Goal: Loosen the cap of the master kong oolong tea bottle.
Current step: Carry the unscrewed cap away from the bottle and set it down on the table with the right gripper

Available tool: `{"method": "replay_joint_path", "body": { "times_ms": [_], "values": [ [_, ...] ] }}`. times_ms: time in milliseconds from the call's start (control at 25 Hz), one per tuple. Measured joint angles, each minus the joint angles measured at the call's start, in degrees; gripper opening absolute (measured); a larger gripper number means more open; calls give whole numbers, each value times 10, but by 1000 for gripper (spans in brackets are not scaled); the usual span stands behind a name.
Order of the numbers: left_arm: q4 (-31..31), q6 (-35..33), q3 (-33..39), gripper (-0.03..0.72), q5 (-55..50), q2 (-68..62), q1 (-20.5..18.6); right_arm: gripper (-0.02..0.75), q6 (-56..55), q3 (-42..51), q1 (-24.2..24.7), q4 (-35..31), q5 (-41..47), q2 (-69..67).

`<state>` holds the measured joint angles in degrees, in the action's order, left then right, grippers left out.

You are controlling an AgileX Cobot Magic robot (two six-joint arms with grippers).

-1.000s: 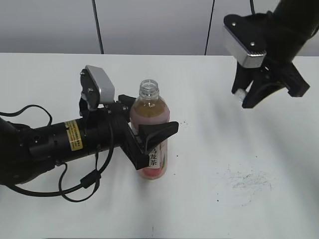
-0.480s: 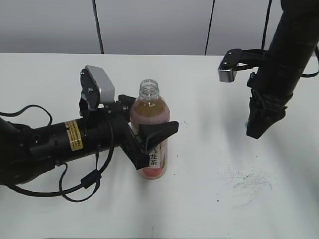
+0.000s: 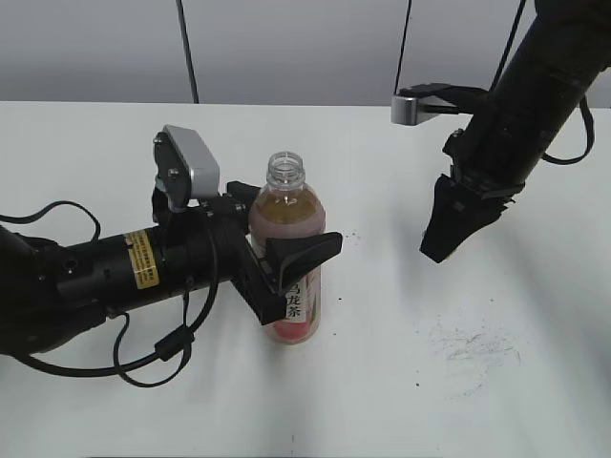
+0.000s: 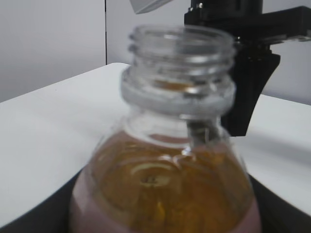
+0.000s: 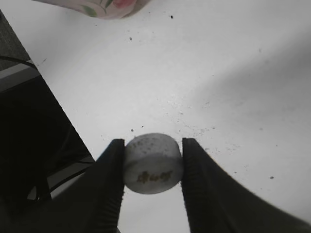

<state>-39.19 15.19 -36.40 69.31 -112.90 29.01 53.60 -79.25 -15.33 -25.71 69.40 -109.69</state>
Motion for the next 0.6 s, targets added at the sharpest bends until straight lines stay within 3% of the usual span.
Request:
{"method": "replay_joint_path", "body": {
  "times_ms": [600],
  "values": [
    [0,0,0,445,0,0,0,273,-1,0,0,-10,0,0]
  ]
}}
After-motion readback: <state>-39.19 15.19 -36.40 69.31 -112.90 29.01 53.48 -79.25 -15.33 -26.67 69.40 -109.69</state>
